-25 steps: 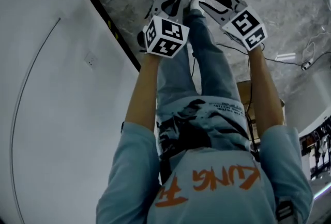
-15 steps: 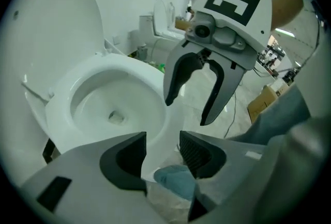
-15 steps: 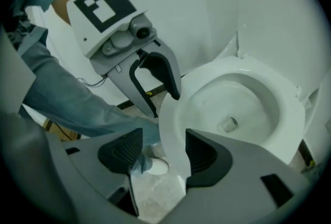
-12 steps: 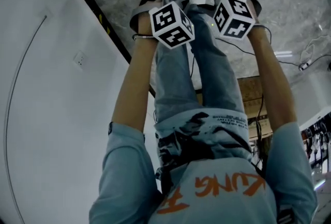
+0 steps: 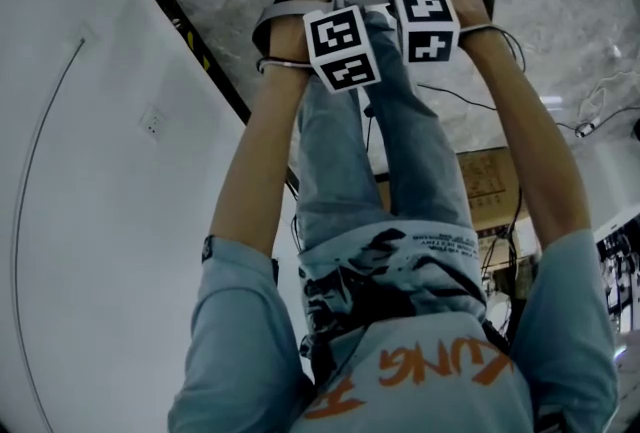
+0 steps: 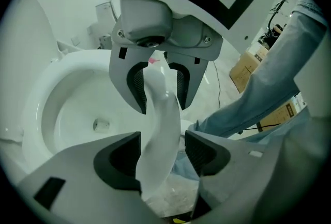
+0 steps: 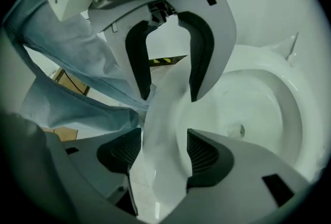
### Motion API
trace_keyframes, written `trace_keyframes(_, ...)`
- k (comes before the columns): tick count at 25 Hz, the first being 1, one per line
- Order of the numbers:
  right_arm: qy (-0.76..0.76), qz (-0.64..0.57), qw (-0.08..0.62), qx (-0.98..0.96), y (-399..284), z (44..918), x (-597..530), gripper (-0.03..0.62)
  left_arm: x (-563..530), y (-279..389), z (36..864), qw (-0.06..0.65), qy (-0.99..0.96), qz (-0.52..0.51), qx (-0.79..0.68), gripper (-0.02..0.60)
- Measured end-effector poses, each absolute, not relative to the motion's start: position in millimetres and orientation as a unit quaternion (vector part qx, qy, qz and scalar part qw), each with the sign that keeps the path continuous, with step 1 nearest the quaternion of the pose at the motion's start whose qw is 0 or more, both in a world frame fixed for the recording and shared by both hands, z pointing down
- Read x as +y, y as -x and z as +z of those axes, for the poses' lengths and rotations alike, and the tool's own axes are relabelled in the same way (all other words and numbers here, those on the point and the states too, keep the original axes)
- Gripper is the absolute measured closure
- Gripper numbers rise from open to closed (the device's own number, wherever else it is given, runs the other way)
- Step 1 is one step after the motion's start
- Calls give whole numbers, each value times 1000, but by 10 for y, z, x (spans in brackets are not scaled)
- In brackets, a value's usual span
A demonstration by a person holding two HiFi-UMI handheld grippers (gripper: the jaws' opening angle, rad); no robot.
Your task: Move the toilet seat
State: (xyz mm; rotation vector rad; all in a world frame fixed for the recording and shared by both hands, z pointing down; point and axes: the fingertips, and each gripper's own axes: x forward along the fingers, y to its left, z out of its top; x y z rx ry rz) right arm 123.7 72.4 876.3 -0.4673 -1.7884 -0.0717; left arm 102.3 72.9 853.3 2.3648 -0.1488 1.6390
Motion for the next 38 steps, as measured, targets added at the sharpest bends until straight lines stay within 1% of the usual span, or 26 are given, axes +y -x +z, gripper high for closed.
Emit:
trace_keyframes(2, 217, -43, 609, -762, -1264, 8802, 743, 328, 755, -1009, 8554, 129, -812, 567, -46, 328)
trace_keyframes(4, 225, -45, 615, -755, -1276, 8830, 760, 373, 772, -995, 8569, 125, -811, 570, -43, 327)
trace_keyframes(10, 246, -26, 627, -739, -1299, 8654, 792, 381, 724, -988, 8490, 104, -811, 573, -57, 314)
trace_keyframes(13, 246, -14, 621, -744, -1287, 8489, 812, 382, 731, -979, 8394, 87, -811, 576, -52, 310)
trace_keyframes(21, 247, 26, 577, -778, -1249, 7890, 756, 384, 642, -961, 7961, -22, -817, 569, -94, 311)
trace_keyframes(25, 244, 41, 562, -789, -1203, 7577, 722, 384, 559, -867, 7643, -37, -810, 572, -124, 316)
trace_keyframes(29, 216, 38, 559, -800, -1193, 7307, 557, 379, 419, -876, 7312, -54, -818, 554, -145, 367)
trace_keyframes(34, 182, 12, 566, -804, -1136, 6968, 435, 378, 297, -826, 6879, -59, -830, 529, -164, 383)
trace_keyframes(38, 160, -49, 576, -800, -1109, 6697, 179, 395, 66, -808, 6498, -77, -832, 523, -167, 394)
